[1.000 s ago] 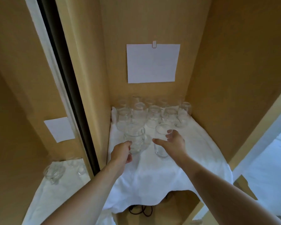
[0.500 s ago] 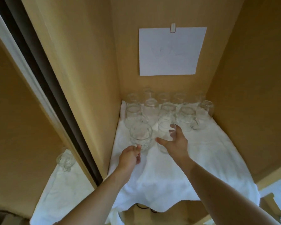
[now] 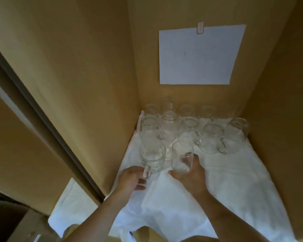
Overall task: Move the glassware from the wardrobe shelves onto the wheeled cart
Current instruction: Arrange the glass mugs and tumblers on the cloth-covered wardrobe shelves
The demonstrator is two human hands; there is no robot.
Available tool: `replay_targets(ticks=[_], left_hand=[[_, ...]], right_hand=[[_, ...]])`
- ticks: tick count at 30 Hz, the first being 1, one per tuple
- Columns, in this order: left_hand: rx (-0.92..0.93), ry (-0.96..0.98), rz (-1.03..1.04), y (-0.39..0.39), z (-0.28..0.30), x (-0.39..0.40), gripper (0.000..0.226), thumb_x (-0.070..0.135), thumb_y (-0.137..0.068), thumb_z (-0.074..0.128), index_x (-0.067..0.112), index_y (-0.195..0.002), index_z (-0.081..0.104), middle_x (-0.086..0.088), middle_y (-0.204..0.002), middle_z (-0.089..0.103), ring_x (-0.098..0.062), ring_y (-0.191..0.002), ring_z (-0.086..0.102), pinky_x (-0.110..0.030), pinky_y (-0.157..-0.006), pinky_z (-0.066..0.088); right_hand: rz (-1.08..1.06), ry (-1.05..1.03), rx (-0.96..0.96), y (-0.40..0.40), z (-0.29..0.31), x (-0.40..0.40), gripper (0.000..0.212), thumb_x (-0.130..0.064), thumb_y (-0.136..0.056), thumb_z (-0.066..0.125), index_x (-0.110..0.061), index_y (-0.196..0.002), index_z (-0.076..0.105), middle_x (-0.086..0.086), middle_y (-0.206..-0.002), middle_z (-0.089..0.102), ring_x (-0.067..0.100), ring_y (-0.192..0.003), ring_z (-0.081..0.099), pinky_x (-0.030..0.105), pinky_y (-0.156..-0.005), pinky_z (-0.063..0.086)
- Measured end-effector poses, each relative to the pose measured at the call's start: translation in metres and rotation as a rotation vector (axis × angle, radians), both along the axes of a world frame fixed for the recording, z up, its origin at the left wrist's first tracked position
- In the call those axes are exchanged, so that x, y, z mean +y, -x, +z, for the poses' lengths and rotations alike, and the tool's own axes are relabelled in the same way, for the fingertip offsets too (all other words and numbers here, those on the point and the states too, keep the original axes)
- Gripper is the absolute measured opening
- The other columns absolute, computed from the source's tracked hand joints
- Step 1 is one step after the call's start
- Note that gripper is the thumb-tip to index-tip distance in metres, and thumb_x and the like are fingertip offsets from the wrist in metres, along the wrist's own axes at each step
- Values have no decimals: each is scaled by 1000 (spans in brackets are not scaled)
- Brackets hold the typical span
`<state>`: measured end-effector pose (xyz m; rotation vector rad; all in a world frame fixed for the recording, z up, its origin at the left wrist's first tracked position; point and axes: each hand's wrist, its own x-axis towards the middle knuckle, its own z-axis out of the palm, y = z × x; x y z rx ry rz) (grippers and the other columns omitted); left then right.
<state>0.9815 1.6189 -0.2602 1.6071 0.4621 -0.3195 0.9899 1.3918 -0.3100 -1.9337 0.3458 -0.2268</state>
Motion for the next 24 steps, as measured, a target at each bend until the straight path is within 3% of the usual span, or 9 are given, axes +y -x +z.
replay_targets(ticks=[3, 6, 9, 13, 17, 20, 22, 24], left_hand=[[-128, -165, -97, -12, -7, 1, 60, 2, -75, 84, 17, -126, 57, -5, -112, 67, -22, -94, 69, -37, -81, 60], [-222, -297, -210, -23, -12, -8, 94, 11, -56, 96, 39, -129, 44, 17, -107, 65, 9, -90, 66, -11, -68, 52], [-230, -276, -95, -28, -23, -23, 93, 8, -56, 97, 43, -122, 42, 23, -103, 63, 24, -81, 60, -1, -64, 46], [-273, -331, 47, -21, -21, -24, 84, 17, -52, 98, 34, -120, 51, 20, -100, 65, 13, -84, 62, -8, -65, 46], [-358, -530, -42, -31, 3, -14, 69, 15, -61, 91, 25, -119, 54, 17, -97, 63, -6, -87, 64, -23, -71, 52], [-470, -871, -219, -44, 24, -10, 66, 21, -60, 85, 23, -122, 61, 1, -111, 60, -21, -106, 57, -28, -90, 50], [-445, -1131, -373, -50, 35, -10, 81, 25, -67, 77, 29, -143, 48, -3, -127, 46, -25, -119, 38, -27, -103, 39], [-450, -1356, -507, -57, 43, -14, 85, 27, -72, 72, 27, -150, 38, -6, -132, 37, -28, -123, 29, -34, -103, 42]], right_hand=[[-22, -24, 5, -5, -2, -1, 84, -61, -38, 90, -40, -108, 50, -29, -96, 62, -28, -80, 53, -5, -63, 39], [-24, -19, 8, -6, -5, 0, 83, -55, -43, 94, -33, -112, 54, -27, -97, 63, -27, -81, 54, -4, -64, 40], [-35, -1, 1, -8, -7, -1, 82, -52, -45, 96, -30, -112, 54, -23, -98, 65, -18, -81, 59, -2, -62, 41], [-36, 21, 9, -9, -8, -1, 84, -55, -46, 96, -28, -114, 54, -20, -99, 66, -3, -85, 62, -1, -61, 39], [-38, 0, -19, -10, -10, -1, 84, -51, -47, 97, -24, -114, 56, -20, -98, 64, 4, -88, 64, -4, -63, 39], [-36, -31, -21, -9, -10, -1, 87, -49, -47, 99, -24, -118, 55, -19, -102, 65, 6, -93, 64, -4, -63, 39], [-26, -35, -20, -8, -9, -1, 92, -50, -47, 99, -23, -122, 54, -14, -108, 67, 6, -97, 64, -2, -67, 38], [-13, -41, -24, -8, -8, -1, 91, -50, -47, 99, -24, -121, 54, -13, -111, 68, 7, -99, 65, 2, -72, 39]])
